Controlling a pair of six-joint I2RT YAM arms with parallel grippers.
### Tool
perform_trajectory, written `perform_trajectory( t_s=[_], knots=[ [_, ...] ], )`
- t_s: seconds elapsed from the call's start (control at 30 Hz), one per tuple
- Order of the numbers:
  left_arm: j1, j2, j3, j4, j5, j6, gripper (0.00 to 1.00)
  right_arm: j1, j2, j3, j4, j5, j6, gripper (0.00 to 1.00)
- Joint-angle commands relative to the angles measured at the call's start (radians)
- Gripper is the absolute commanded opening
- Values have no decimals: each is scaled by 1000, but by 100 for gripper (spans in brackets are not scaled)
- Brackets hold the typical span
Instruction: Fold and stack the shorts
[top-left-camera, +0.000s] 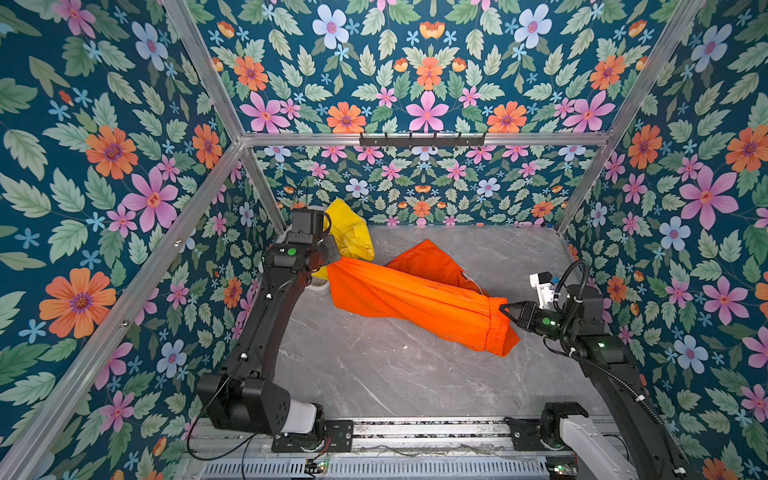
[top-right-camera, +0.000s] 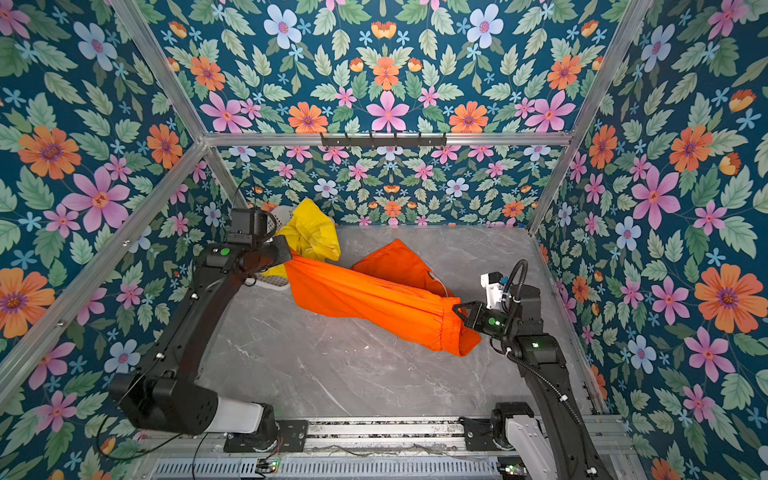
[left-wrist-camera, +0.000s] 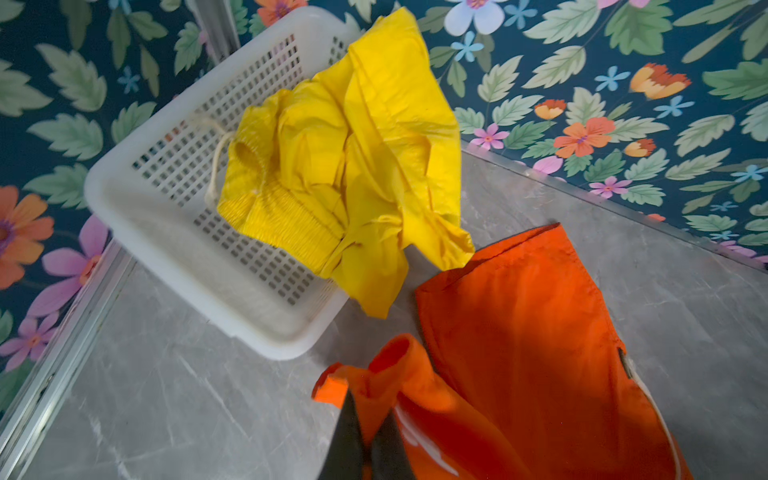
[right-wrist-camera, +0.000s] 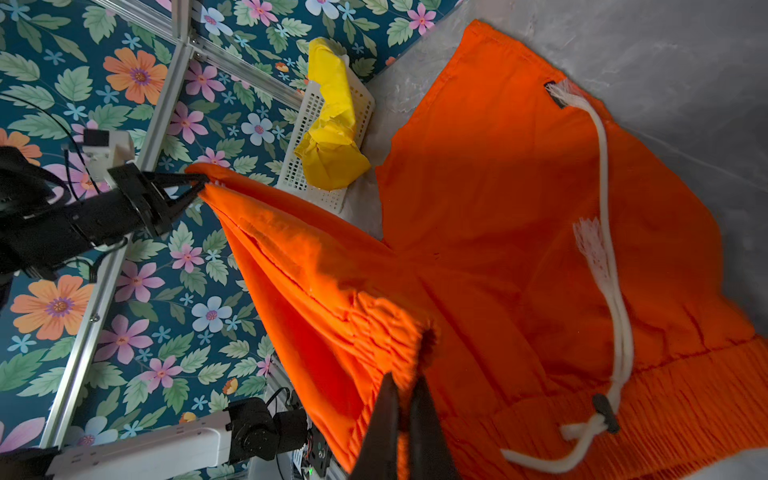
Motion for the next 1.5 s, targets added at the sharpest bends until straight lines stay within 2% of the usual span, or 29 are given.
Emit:
perform_trajectory(
  t_s=[0.0, 0.13, 0.3, 0.5, 0.73, 0.83, 0.97, 1.1, 1.27, 1.33, 1.47],
  knots=[
    [-23, 104, 108, 60, 12, 105, 0, 0, -8, -12, -84, 22, 57, 0],
    [-91, 289, 308, 15, 17, 161, 0, -1, -28, -44, -139, -2, 106, 0],
    [-142, 488, 531, -10, 37, 193, 0, -1, -64, -59, -224, 74, 148, 0],
    [-182, 659, 707, -2, 77, 212, 0, -3, 0, -39, -299, 161, 173, 0],
    [-223, 730, 723, 117, 141, 205, 0, -7, 54, -38, -321, 227, 210, 0],
    [-241, 745, 729, 168, 160, 197, 0, -9, 40, -46, -300, 243, 226, 0],
    [-254, 749, 722, 252, 203, 171, 0, -16, 3, -55, -231, 206, 248, 0],
    [-268, 754, 712, 331, 213, 148, 0, -19, -42, -52, -217, 265, 278, 0],
    [-289, 792, 696, 427, 233, 132, 0, -65, -20, -91, -177, 291, 328, 0],
    [-299, 821, 704, 451, 226, 122, 0, -92, -7, -112, -156, 298, 344, 0],
    [-304, 897, 785, 382, 163, 77, 0, -130, 71, -142, -109, 288, 340, 0]
  ],
)
